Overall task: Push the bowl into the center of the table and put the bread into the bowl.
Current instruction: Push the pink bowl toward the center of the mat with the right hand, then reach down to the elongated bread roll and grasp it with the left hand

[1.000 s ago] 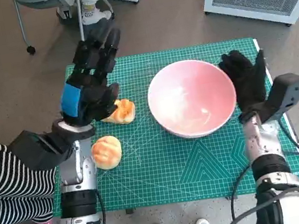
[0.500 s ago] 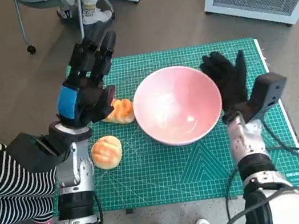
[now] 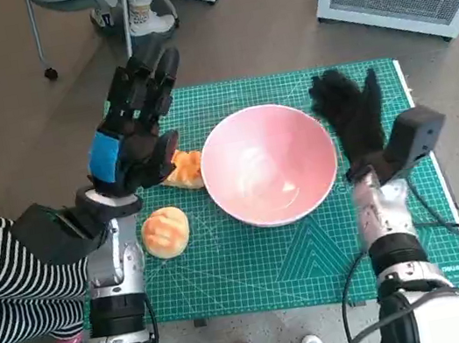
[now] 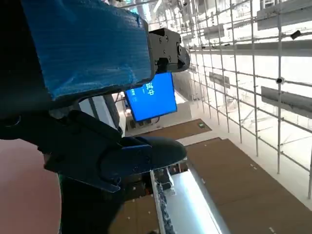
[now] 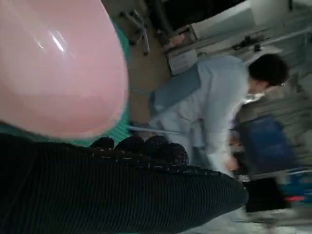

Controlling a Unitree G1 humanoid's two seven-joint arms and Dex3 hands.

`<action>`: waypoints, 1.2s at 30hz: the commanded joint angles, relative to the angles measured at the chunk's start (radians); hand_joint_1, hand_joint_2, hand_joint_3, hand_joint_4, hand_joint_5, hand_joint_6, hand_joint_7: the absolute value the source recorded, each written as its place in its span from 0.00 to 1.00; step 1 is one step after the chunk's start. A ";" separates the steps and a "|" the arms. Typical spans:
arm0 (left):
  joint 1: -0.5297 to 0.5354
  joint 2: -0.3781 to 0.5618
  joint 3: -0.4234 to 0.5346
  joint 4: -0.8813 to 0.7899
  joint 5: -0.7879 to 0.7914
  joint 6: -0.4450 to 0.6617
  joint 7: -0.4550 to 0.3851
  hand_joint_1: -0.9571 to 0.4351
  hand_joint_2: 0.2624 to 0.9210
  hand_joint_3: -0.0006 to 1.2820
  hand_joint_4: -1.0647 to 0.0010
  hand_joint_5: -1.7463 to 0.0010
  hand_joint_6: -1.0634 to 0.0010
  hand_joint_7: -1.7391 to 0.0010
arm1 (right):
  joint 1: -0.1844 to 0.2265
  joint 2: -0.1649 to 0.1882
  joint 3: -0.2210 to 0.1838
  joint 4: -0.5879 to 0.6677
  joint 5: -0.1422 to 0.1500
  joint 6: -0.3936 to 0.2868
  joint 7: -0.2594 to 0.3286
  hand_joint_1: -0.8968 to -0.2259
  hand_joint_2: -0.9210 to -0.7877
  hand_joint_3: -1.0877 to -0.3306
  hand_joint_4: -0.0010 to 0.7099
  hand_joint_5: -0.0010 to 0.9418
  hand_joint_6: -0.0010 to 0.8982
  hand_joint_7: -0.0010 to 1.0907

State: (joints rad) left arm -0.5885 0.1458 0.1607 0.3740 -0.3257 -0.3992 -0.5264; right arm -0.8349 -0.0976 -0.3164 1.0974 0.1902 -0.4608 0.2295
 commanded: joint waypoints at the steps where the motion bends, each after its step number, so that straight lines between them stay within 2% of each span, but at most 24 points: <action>1: 0.000 -0.008 -0.015 -0.020 0.005 0.012 0.011 0.24 1.00 0.40 0.94 1.00 1.00 0.82 | 0.059 -0.020 0.027 -0.096 -0.026 -0.051 -0.016 0.37 0.00 0.29 0.21 0.00 0.16 0.14; 5: -0.008 -0.013 -0.026 -0.025 0.009 0.016 0.019 0.24 1.00 0.40 0.94 1.00 1.00 0.81 | 0.097 -0.025 0.054 -0.227 -0.032 -0.077 -0.012 0.36 0.00 0.30 0.22 0.01 0.17 0.15; 10: -0.020 -0.023 -0.048 -0.043 0.022 0.028 0.037 0.24 1.00 0.42 0.94 1.00 1.00 0.80 | 0.179 -0.023 0.096 -0.460 -0.036 -0.060 0.002 0.35 0.00 0.33 0.23 0.01 0.20 0.16; 18: -0.035 -0.030 -0.076 -0.110 0.018 0.074 0.046 0.23 1.00 0.43 0.93 1.00 1.00 0.78 | 0.292 -0.031 0.143 -0.759 0.007 -0.014 0.052 0.28 0.00 0.44 0.24 0.01 0.22 0.19; 22: -0.043 -0.032 -0.083 -0.136 0.014 0.088 0.045 0.23 1.00 0.42 0.93 1.00 1.00 0.77 | 0.322 -0.039 0.155 -0.850 0.028 0.016 0.069 0.24 0.00 0.49 0.25 0.01 0.23 0.20; 28: -0.062 -0.031 -0.087 -0.148 0.002 0.092 0.026 0.21 1.00 0.40 0.93 1.00 1.00 0.76 | 0.344 -0.042 0.164 -0.933 0.051 0.050 0.082 0.21 0.00 0.53 0.26 0.01 0.23 0.21; 36: -0.081 -0.003 -0.076 -0.149 -0.014 0.093 -0.018 0.20 1.00 0.36 0.94 1.00 1.00 0.76 | 0.363 -0.046 0.176 -0.988 0.051 0.078 0.074 0.18 0.00 0.56 0.27 0.01 0.25 0.23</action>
State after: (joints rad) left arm -0.6431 0.1185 0.0785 0.2440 -0.3251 -0.3128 -0.5247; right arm -0.5062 -0.1387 -0.1472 0.1256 0.2359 -0.4086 0.3030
